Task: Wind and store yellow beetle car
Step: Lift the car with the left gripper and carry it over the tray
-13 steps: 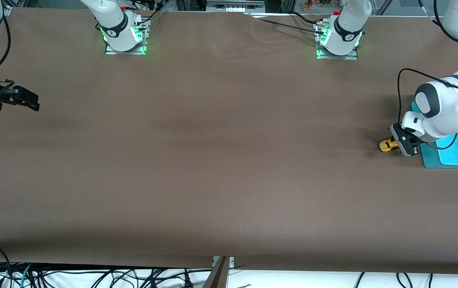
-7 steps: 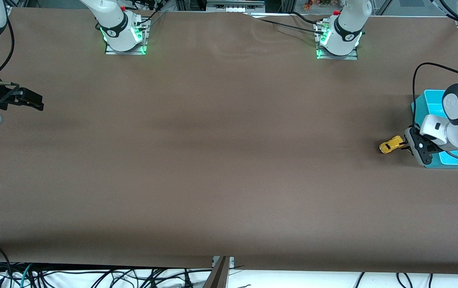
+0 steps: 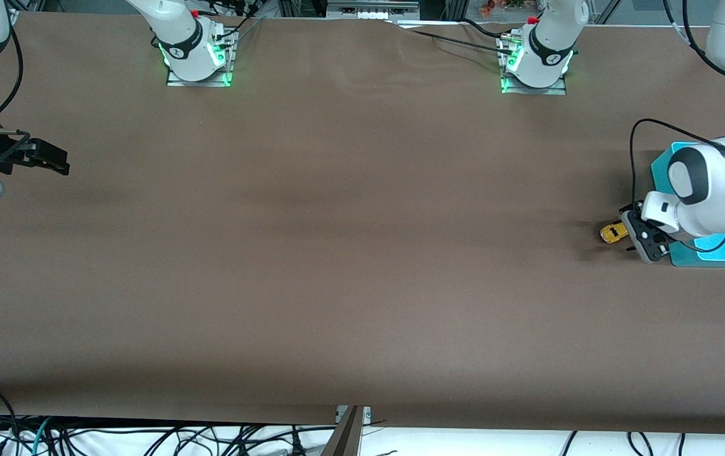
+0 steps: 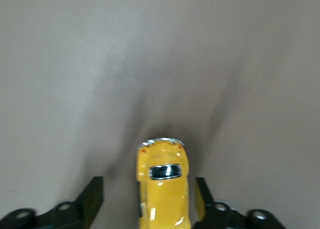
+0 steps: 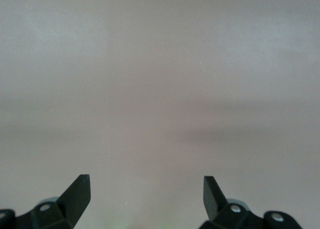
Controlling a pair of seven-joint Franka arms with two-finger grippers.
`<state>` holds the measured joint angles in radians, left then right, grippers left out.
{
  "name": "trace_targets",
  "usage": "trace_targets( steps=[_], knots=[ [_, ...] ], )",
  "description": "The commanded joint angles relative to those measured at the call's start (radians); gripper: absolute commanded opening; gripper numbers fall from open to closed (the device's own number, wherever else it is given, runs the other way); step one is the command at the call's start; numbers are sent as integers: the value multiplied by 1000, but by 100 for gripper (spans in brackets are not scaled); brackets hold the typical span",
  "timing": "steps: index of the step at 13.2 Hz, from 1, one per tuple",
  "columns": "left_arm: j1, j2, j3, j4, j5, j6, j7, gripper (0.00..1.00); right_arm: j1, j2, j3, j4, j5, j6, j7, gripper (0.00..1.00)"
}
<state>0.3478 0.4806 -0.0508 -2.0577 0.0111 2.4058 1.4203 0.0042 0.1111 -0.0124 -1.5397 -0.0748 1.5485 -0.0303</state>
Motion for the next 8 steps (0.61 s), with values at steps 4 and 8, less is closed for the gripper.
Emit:
trace_targets(
  steps=[4,8],
  knots=[
    [60,-42,-6,-159,41,166,8,100,-7,-5,5,12,18,-18,4,100],
    [57,-48,-12,-147,78,171,17,14,-7,-5,5,12,20,-18,4,100]
  ],
)
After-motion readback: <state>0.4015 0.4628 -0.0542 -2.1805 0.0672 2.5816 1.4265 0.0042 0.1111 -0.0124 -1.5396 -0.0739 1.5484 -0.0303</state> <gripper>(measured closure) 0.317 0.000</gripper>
